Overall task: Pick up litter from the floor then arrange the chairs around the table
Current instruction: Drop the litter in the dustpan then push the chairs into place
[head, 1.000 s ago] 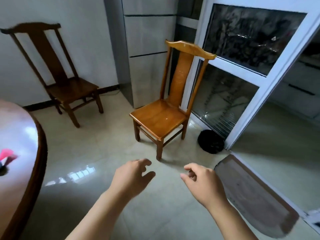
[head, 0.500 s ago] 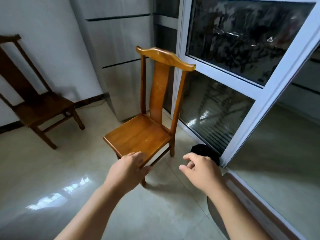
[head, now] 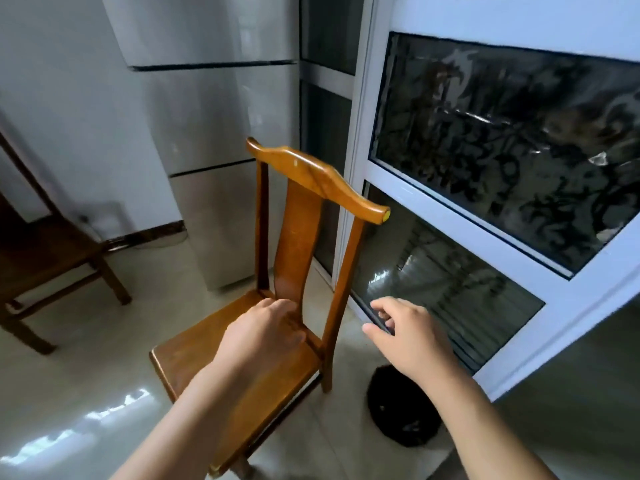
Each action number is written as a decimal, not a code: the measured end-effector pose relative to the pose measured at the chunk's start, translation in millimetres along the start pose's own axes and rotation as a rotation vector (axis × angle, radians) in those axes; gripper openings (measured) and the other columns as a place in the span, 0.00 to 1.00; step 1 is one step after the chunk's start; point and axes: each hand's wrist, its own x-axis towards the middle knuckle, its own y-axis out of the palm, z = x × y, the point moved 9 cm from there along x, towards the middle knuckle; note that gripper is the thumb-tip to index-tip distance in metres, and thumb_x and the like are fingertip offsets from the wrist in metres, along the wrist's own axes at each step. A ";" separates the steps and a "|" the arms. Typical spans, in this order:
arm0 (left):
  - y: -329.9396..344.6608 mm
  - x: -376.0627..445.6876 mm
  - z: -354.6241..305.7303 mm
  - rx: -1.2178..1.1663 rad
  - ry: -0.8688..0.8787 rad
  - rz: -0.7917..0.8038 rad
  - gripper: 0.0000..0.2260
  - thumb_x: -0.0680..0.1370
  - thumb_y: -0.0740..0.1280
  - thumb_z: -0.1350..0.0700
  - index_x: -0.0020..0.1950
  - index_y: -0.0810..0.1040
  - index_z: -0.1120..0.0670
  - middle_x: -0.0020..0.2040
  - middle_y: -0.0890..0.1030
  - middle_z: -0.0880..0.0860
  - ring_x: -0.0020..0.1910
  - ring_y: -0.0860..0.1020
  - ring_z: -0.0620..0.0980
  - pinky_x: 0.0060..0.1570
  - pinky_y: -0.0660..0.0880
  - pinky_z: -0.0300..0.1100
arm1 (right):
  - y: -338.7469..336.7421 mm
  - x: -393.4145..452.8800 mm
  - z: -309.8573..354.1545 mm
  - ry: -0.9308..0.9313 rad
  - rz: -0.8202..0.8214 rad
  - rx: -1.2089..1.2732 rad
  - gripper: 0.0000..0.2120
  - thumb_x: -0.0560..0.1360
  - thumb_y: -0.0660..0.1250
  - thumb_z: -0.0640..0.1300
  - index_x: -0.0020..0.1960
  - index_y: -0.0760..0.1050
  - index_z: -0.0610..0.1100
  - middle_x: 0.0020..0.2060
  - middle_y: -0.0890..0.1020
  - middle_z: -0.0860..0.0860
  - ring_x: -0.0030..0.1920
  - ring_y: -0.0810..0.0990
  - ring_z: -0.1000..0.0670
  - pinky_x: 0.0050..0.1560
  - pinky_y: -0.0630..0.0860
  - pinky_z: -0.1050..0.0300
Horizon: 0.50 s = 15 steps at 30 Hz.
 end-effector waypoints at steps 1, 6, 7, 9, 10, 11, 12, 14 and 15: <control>-4.3 22.9 -7.0 -0.008 0.012 -0.017 0.21 0.75 0.67 0.47 0.67 0.69 0.45 0.65 0.73 0.46 0.59 0.77 0.47 0.48 0.76 0.35 | -7.1 21.9 -2.1 -0.008 -0.021 0.002 0.17 0.72 0.67 0.52 0.60 0.73 0.50 0.56 0.78 0.51 0.54 0.77 0.49 0.50 0.74 0.58; -24.2 115.8 -45.8 0.002 0.089 -0.088 0.25 0.75 0.67 0.46 0.70 0.65 0.45 0.69 0.70 0.47 0.62 0.74 0.50 0.51 0.76 0.38 | -40.3 106.1 -10.8 -0.059 -0.128 0.005 0.21 0.73 0.67 0.50 0.63 0.71 0.47 0.60 0.76 0.51 0.58 0.75 0.50 0.53 0.73 0.57; -25.4 133.0 -54.0 0.009 0.102 -0.093 0.26 0.75 0.67 0.47 0.71 0.63 0.45 0.69 0.69 0.48 0.63 0.74 0.50 0.52 0.77 0.39 | -45.2 120.6 -13.9 -0.072 -0.153 0.006 0.21 0.72 0.68 0.50 0.64 0.71 0.47 0.61 0.75 0.51 0.58 0.75 0.50 0.52 0.73 0.58; -27.9 161.2 -68.8 0.023 0.125 -0.113 0.28 0.75 0.67 0.47 0.72 0.61 0.45 0.70 0.67 0.48 0.63 0.74 0.50 0.51 0.76 0.38 | -52.1 146.1 -17.9 -0.102 -0.192 0.007 0.21 0.72 0.69 0.50 0.63 0.71 0.46 0.60 0.74 0.51 0.58 0.74 0.50 0.50 0.72 0.61; -27.7 174.4 -76.2 0.026 0.135 -0.122 0.29 0.75 0.67 0.47 0.73 0.61 0.46 0.70 0.67 0.48 0.63 0.74 0.49 0.50 0.76 0.37 | -55.3 158.7 -20.3 -0.118 -0.204 0.008 0.21 0.71 0.69 0.49 0.63 0.71 0.46 0.60 0.74 0.51 0.57 0.74 0.50 0.50 0.71 0.61; -26.5 185.8 -83.2 0.025 0.142 -0.127 0.29 0.75 0.67 0.47 0.73 0.60 0.46 0.71 0.67 0.48 0.63 0.74 0.49 0.49 0.75 0.36 | -56.5 170.3 -24.0 -0.130 -0.202 0.014 0.21 0.71 0.69 0.49 0.62 0.71 0.46 0.60 0.75 0.50 0.58 0.74 0.49 0.50 0.71 0.61; -24.9 195.9 -89.6 0.023 0.145 -0.135 0.29 0.75 0.67 0.46 0.73 0.60 0.46 0.71 0.66 0.48 0.63 0.74 0.49 0.48 0.74 0.36 | -57.1 181.9 -27.3 -0.145 -0.190 0.024 0.21 0.71 0.69 0.48 0.63 0.70 0.46 0.60 0.75 0.50 0.58 0.74 0.49 0.51 0.72 0.59; -20.5 212.4 -100.0 0.013 0.147 -0.149 0.28 0.75 0.67 0.46 0.73 0.61 0.47 0.71 0.65 0.48 0.63 0.73 0.49 0.50 0.75 0.36 | -56.9 201.6 -32.9 -0.171 -0.146 0.043 0.22 0.72 0.68 0.48 0.64 0.70 0.46 0.60 0.76 0.49 0.59 0.74 0.48 0.54 0.73 0.56; -18.1 220.6 -103.7 0.000 0.136 -0.157 0.28 0.75 0.66 0.45 0.72 0.61 0.47 0.71 0.65 0.48 0.64 0.73 0.49 0.51 0.75 0.37 | -57.5 211.8 -36.1 -0.190 -0.122 0.050 0.23 0.72 0.68 0.49 0.65 0.70 0.46 0.61 0.76 0.49 0.61 0.74 0.48 0.56 0.73 0.55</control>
